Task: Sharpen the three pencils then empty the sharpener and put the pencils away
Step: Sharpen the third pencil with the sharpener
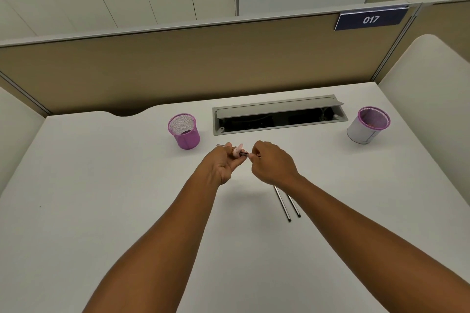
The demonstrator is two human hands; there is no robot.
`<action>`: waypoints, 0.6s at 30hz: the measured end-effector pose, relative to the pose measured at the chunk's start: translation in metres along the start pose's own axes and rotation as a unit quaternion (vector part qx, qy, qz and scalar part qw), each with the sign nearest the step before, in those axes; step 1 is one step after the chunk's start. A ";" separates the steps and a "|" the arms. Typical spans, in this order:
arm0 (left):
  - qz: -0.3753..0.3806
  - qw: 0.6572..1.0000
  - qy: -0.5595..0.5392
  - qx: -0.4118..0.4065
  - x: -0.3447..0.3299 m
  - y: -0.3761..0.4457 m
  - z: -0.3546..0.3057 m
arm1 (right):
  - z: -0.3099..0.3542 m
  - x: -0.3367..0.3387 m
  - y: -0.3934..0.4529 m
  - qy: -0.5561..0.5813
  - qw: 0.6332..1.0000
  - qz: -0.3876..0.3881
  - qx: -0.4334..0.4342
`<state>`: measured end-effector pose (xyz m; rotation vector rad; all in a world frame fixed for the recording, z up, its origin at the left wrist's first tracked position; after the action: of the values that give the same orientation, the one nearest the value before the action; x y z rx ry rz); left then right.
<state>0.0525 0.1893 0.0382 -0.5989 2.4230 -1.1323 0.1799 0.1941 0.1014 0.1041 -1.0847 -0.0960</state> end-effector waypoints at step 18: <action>0.023 0.999 0.023 -0.006 -0.016 -0.018 -0.015 | -0.001 0.014 0.006 0.088 0.987 0.068 -0.116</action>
<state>0.0615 0.1971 0.0639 -0.5237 2.4702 -1.1253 0.1875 0.1980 0.1140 -0.1691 -0.8943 -0.0880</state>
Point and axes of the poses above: each hand's wrist, its own y-axis towards the middle knuckle, its own x-axis out of the back of the hand, z = x × y, the point moved 10 cm from there along y, towards the middle knuckle, and after that the axes turned 13 degrees about -z, right-handed, at the moved point
